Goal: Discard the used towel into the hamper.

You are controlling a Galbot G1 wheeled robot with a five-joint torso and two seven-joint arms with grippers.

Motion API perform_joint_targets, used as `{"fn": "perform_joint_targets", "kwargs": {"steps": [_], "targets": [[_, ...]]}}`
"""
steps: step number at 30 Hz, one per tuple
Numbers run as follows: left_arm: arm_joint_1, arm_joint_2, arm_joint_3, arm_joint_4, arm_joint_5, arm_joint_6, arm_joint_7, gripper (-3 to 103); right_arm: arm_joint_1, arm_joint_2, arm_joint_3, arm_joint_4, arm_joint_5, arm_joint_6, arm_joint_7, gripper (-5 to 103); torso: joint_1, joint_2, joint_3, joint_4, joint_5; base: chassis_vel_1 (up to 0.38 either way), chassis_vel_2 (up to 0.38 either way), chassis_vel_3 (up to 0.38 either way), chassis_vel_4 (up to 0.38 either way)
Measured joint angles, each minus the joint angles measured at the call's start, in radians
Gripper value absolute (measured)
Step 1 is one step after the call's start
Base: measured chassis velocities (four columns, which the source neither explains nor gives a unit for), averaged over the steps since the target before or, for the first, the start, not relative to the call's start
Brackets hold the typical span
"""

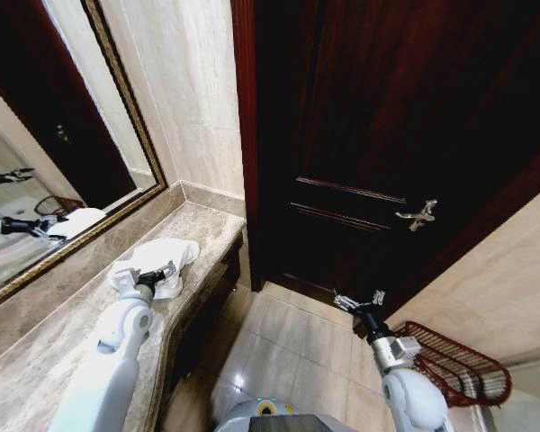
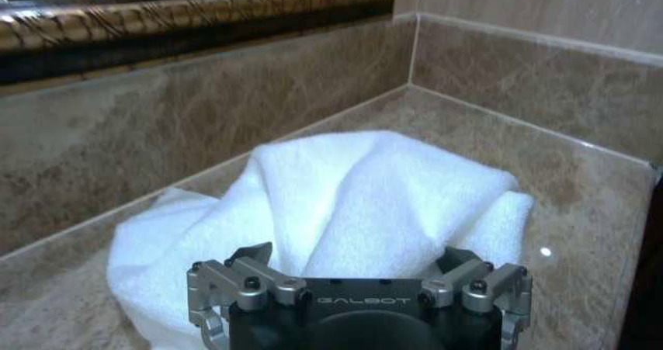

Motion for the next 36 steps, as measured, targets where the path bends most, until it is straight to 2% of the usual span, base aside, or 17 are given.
{"fn": "perform_joint_targets", "kwargs": {"steps": [5,6,8,12,13,15,16,19,22,25,26,28,29,30,33,34,36], "targets": [[-0.019,0.01,0.025,0.039,-0.022,0.006,0.004,102,0.005,0.004,-0.003,0.001,-0.007,-0.001,-0.003,100,0.0,0.0,0.0,0.0,0.0,0.0,0.0,0.0,0.0],[-0.019,0.008,0.027,0.046,-0.022,0.002,0.008,98,0.005,0.004,-0.003,0.003,-0.007,-0.001,-0.004,100,0.0,0.0,0.0,0.0,0.0,0.0,0.0,0.0,0.0],[-0.016,0.007,0.027,0.049,-0.022,-0.003,0.012,98,0.006,0.004,-0.004,0.003,-0.008,-0.001,-0.004,100,0.0,0.0,0.0,0.0,0.0,0.0,0.0,0.0,0.0],[-0.003,-0.001,0.02,0.057,-0.01,-0.021,0.032,77,0.012,0.002,-0.002,0.003,-0.008,-0.001,-0.004,100,0.0,0.0,0.0,0.0,0.0001,0.0,0.0,0.0,0.0],[-0.003,-0.001,0.02,0.057,-0.01,-0.021,0.032,77,0.012,0.002,-0.002,0.003,-0.008,-0.001,-0.004,100,0.0,0.0,0.0,0.0,0.0001,0.0,0.0,0.0,0.0],[-0.004,-0.005,0.019,0.066,-0.011,-0.025,0.033,66,0.015,0.002,-0.002,0.002,-0.008,-0.001,-0.005,100,0.0,0.0,0.0,-0.0001,0.0002,0.0,0.0,0.0,0.0],[-0.004,-0.005,0.019,0.066,-0.011,-0.025,0.033,66,0.015,0.002,-0.002,0.002,-0.008,-0.001,-0.005,100,0.0,0.0,0.0,-0.0001,0.0002,0.0,0.0,0.0,0.0],[-0.005,-0.014,0.019,0.069,-0.013,-0.03,0.034,50,0.016,0.002,-0.002,0.001,-0.009,-0.002,-0.005,100,0.0,0.0,0.0,-0.0001,0.0002,0.0,0.0,0.0,0.0],[-0.003,-0.018,0.02,0.068,-0.012,-0.034,0.034,44,0.017,0.002,-0.002,0.001,-0.01,-0.002,-0.005,100,0.0,0.0,0.0,-0.0001,0.0002,0.0,0.0,0.0,0.0],[-0.001,-0.022,0.022,0.066,-0.008,-0.044,0.034,28,0.02,0.003,-0.002,-0.001,-0.012,-0.003,-0.006,100,0.0,0.0,0.0,0.0,0.0001,0.0,0.0,0.0,0.0],[-0.001,-0.022,0.022,0.066,-0.008,-0.044,0.034,28,0.02,0.003,-0.002,-0.001,-0.012,-0.003,-0.006,100,0.0,0.0,0.0,0.0,0.0001,0.0,0.0,0.0,0.0],[0.003,-0.024,0.024,0.061,-0.002,-0.073,0.034,19,0.022,0.003,-0.002,-0.002,-0.014,-0.003,-0.006,100,0.0,0.0,0.0,0.0,-0.0001,0.0,0.0,0.0,0.0],[0.003,-0.024,0.024,0.061,-0.002,-0.073,0.034,19,0.022,0.003,-0.002,-0.002,-0.014,-0.003,-0.006,100,0.0,0.0,0.0,0.0,-0.0001,0.0,0.0,0.0,0.0],[0.006,-0.025,0.025,0.055,0.008,-0.097,0.036,19,0.022,0.002,-0.002,-0.002,-0.015,-0.003,-0.006,100,0.0,0.0,0.0,0.0,-0.0004,0.0,0.0,0.0,0.0],[0.017,-0.026,0.023,0.017,0.047,-0.191,0.063,10,0.023,0.003,-0.004,-0.004,-0.018,-0.003,-0.006,100,0.0,0.0,0.0,0.0,-0.0003,0.0,0.0,0.0,0.0],[0.017,-0.026,0.023,0.017,0.047,-0.191,0.063,10,0.023,0.003,-0.004,-0.004,-0.018,-0.003,-0.006,100,0.0,0.0,0.0,0.0,-0.0003,0.0,0.0,0.0,0.0],[0.025,-0.024,0.019,-0.004,0.078,-0.285,0.1,9,0.025,0.004,-0.005,-0.006,-0.021,-0.003,-0.006,100,0.0,0.0,0.0,0.0,-0.0003,0.0,0.0,0.0,0.0]]}}
